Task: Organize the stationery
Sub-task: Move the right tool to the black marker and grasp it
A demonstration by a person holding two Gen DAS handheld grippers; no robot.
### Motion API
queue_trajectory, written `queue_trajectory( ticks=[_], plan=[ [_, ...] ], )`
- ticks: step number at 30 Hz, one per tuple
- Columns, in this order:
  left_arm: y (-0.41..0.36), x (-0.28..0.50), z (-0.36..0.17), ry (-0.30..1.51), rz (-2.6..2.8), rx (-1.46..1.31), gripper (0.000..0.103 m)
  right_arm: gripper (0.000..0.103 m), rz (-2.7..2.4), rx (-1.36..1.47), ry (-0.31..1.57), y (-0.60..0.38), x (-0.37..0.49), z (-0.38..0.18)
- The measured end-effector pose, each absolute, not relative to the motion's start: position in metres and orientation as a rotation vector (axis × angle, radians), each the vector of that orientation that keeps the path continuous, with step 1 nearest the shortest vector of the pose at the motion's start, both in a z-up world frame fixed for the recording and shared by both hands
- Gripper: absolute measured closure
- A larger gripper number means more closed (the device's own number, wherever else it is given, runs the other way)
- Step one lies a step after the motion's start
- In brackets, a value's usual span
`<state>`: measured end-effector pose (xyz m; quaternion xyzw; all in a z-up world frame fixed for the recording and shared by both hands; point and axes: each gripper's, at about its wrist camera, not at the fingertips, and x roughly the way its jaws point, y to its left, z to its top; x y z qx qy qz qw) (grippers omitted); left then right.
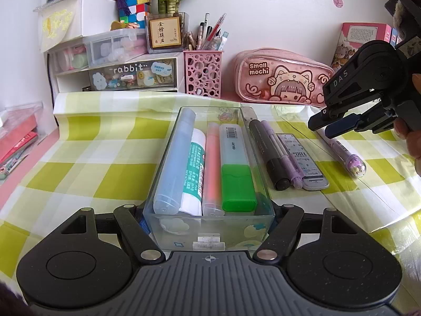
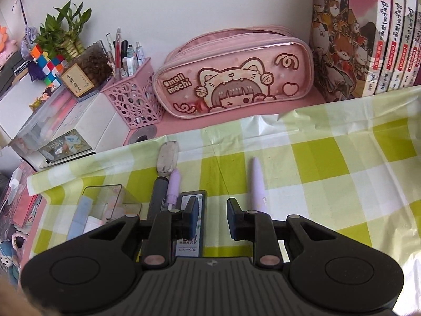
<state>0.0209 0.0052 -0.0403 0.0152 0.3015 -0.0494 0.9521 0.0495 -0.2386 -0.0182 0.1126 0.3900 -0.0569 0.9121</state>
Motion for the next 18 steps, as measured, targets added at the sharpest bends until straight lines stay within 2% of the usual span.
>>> queue_trajectory(
  ticks=[6,11,18],
  plan=[
    [0.005,0.021,-0.04,0.613,-0.1,0.031,0.03,0.088,-0.092,0.225,0.808,-0.235,0.051,-0.017],
    [0.005,0.021,-0.04,0.613,-0.101,0.031,0.03,0.088,-0.06,0.158,0.882,-0.214,0.061,-0.033],
    [0.005,0.021,-0.04,0.613,-0.1,0.031,0.03,0.084,-0.053,0.055,0.887,-0.193,0.064,-0.04]
  ],
)
